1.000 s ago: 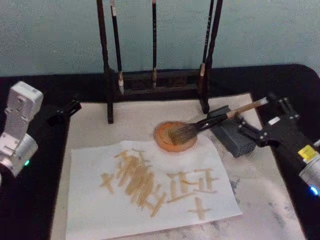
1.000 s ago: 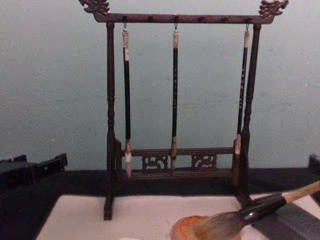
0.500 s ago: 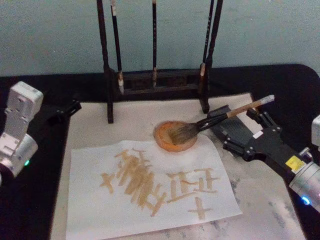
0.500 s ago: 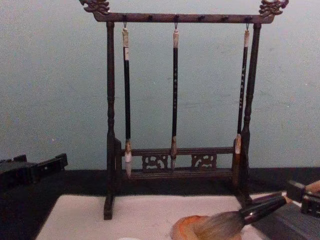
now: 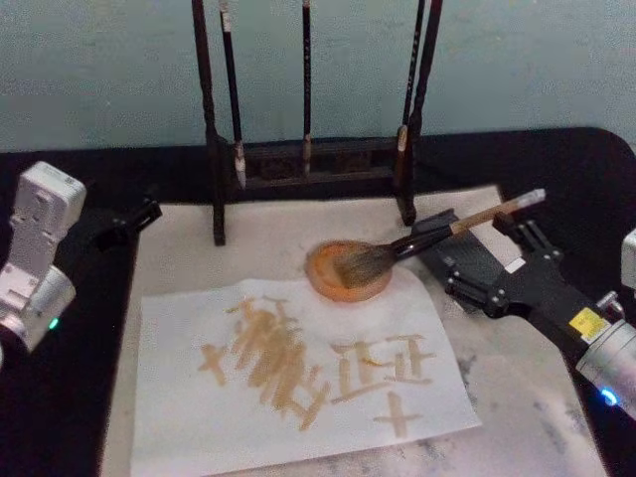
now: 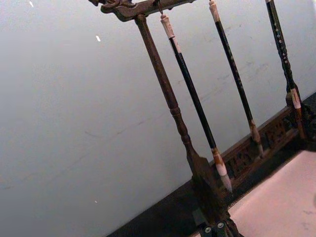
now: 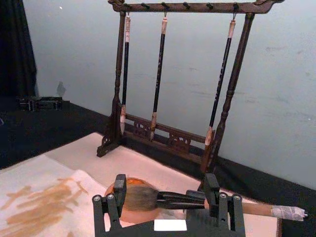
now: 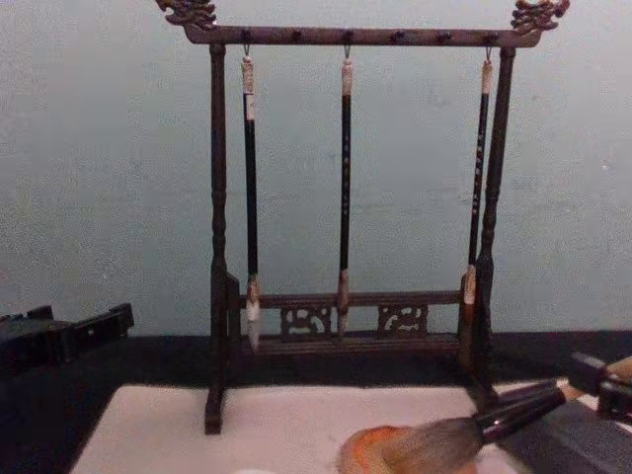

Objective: Pick up the brush from the inkstone, write on the paper, then place the brush back to its original position.

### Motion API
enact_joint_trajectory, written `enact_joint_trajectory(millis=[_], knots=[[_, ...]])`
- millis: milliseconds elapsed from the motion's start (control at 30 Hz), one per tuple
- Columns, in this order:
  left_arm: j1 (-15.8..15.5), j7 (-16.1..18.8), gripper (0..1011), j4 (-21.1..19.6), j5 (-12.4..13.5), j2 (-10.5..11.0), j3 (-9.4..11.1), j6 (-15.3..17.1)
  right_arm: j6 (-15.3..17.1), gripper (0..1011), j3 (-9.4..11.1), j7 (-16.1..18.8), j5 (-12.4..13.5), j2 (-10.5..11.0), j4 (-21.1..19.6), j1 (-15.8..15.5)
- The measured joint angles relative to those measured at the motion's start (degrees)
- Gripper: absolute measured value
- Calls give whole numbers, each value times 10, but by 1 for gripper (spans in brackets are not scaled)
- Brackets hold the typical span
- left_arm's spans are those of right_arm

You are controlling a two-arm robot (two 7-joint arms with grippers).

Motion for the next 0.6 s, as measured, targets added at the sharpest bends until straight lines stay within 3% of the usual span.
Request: enact_joint_trajectory(millis=[600], knots=[[0, 0, 1002, 0, 0, 0, 0, 0, -1, 1008, 0, -2, -1, 0, 0, 0]])
